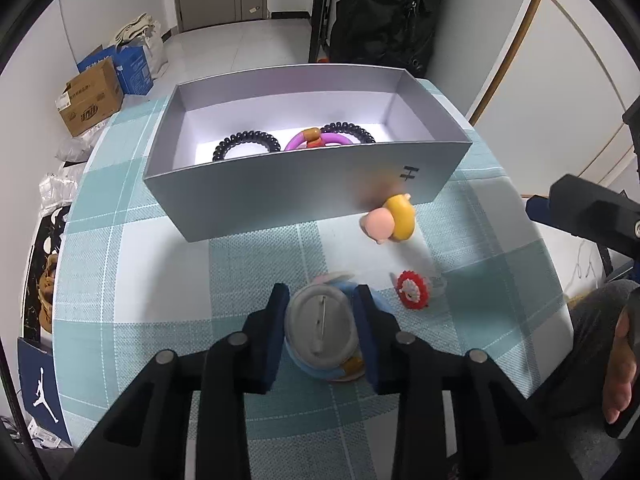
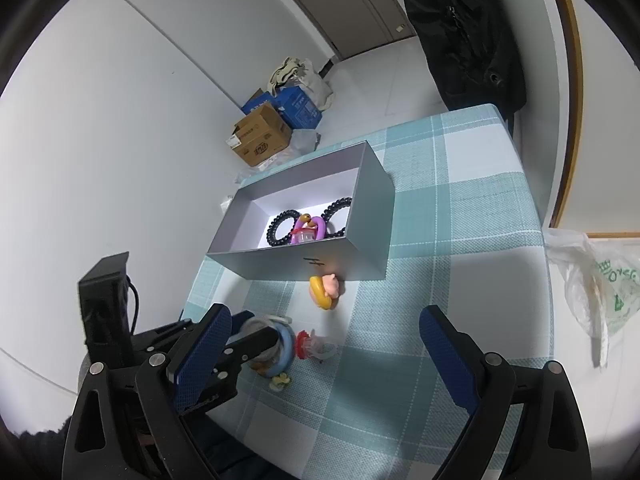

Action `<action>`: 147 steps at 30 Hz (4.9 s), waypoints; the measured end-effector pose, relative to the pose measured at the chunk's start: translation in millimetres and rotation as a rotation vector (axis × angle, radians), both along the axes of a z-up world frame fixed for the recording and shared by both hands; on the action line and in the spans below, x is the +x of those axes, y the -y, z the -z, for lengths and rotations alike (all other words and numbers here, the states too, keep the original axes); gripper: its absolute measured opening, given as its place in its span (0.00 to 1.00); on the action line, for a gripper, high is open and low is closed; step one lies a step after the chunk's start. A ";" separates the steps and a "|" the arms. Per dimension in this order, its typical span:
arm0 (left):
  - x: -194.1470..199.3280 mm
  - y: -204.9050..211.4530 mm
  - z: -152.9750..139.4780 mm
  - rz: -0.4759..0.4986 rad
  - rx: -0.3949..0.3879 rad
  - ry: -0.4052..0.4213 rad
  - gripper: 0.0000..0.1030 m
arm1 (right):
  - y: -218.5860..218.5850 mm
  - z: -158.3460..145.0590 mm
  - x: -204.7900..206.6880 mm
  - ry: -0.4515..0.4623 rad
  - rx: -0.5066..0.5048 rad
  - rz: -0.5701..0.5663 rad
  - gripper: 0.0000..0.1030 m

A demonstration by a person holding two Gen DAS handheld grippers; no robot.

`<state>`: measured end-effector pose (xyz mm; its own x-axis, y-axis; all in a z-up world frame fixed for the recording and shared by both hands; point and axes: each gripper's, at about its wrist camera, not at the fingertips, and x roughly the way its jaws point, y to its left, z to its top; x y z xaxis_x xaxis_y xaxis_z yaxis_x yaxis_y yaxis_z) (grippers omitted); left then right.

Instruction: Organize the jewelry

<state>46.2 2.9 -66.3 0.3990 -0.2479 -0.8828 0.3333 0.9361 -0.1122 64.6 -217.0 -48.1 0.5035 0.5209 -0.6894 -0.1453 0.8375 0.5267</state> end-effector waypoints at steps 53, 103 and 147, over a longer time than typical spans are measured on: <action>-0.9 -71.9 -51.4 -0.142 -0.395 0.066 0.09 | -71.0 38.9 -5.1 -0.047 -0.263 -0.199 0.35; -0.9 -59.0 -45.1 -0.151 -0.359 0.052 0.09 | -77.3 38.9 5.7 -0.019 -0.255 -0.145 0.28; 80.6 -19.2 -63.8 -0.065 -0.385 0.087 0.09 | -35.3 -30.7 95.3 0.070 -0.033 -0.120 0.28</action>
<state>126.7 22.1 -2.5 0.4940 -0.5262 -0.6921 0.2990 0.8503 -0.4331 159.9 -181.7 -17.4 0.4864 0.5580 -0.6724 -0.2806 0.8285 0.4846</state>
